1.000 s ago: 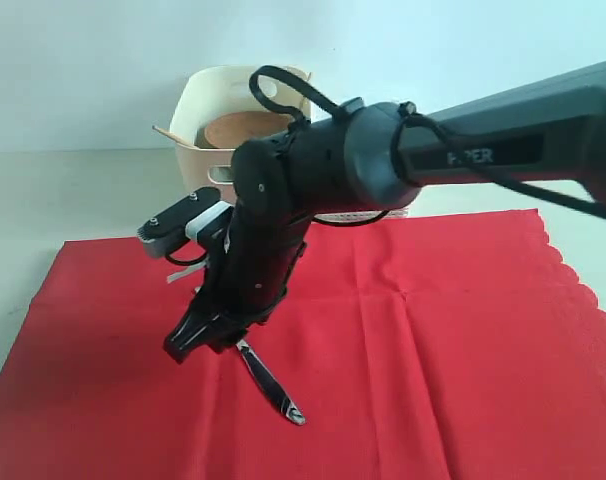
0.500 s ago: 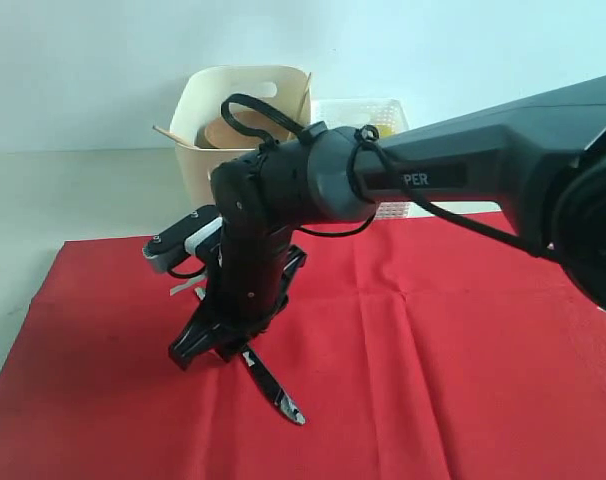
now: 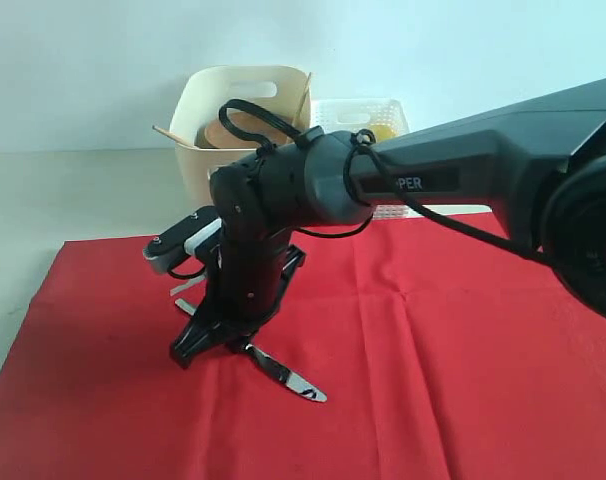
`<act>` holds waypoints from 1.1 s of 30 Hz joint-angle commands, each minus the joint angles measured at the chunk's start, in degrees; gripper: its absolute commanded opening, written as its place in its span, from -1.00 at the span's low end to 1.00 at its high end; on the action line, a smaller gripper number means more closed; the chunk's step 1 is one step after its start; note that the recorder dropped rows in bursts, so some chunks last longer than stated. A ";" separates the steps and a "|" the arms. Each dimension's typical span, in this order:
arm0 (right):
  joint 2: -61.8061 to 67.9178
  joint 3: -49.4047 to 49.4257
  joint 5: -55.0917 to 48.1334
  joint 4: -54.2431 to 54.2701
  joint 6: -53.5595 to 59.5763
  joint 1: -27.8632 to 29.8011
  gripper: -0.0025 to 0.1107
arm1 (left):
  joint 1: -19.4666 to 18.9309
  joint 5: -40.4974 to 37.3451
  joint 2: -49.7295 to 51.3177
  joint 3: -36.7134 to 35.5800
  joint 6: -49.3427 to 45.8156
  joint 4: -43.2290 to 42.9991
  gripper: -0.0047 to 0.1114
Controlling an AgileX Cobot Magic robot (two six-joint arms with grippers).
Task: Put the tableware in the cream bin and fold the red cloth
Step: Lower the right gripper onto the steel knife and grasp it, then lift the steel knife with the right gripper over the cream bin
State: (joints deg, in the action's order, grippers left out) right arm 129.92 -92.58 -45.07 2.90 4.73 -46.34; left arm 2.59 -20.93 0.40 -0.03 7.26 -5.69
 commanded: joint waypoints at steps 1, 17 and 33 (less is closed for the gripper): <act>0.81 0.02 0.60 -0.38 0.03 -0.02 -0.96 | -0.04 0.48 -0.40 0.03 0.02 -0.09 -0.92; -8.85 0.02 -0.70 -0.03 0.03 -0.02 -0.96 | -0.04 0.48 -0.40 0.03 0.02 -0.09 -0.92; -26.11 0.02 10.99 -3.30 3.03 0.76 -0.96 | -0.04 0.48 -0.40 0.03 0.02 -0.09 -0.92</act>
State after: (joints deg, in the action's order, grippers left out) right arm 106.36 -92.58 -38.70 1.76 7.02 -46.23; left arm 2.59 -20.93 0.40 -0.03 7.26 -5.69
